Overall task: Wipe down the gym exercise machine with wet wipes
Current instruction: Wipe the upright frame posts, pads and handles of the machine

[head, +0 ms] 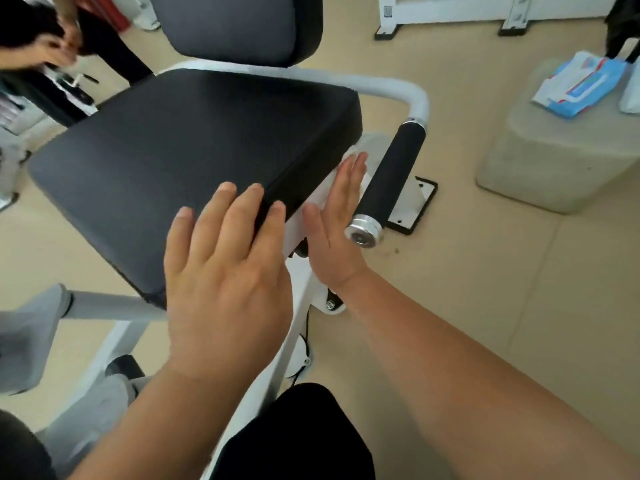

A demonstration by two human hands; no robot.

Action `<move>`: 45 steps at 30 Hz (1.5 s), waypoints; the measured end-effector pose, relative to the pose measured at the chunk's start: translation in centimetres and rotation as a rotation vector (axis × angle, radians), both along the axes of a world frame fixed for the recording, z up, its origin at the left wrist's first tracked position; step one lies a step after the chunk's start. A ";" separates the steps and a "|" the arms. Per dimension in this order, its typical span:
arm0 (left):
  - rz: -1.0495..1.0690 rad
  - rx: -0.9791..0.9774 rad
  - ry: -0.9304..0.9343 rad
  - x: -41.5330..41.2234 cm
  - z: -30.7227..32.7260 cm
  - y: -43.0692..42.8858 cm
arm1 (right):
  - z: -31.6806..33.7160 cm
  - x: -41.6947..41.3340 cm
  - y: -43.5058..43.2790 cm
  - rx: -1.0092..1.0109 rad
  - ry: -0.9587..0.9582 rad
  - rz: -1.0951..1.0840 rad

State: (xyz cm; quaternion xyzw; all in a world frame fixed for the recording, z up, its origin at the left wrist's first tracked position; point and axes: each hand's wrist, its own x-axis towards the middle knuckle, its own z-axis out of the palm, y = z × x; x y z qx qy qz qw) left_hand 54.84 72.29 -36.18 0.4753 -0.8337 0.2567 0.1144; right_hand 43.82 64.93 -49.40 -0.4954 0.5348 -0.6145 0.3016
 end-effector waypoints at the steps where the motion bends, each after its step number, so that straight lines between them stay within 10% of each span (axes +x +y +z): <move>1: -0.013 0.056 -0.082 -1.1 0.2 -0.6 | -0.6 -0.4 -0.4 -0.034 -0.007 -0.001; 9: 0.032 0.050 -0.698 -7.6 -3.1 -6.2 | -6.4 -5.9 -5.3 0.107 0.385 -0.013; 20: 0.050 -0.058 -0.781 -12.4 -12.6 -9.5 | -11.9 -11.5 -8.0 0.097 0.398 0.031; 28: 0.199 0.111 -0.509 -15.5 -14.6 -11.1 | -15.0 -12.9 -10.4 0.004 0.378 -0.061; 45: 0.167 0.123 -0.628 -19.2 -20.8 -17.1 | -25.9 -17.7 -13.6 0.378 0.092 0.018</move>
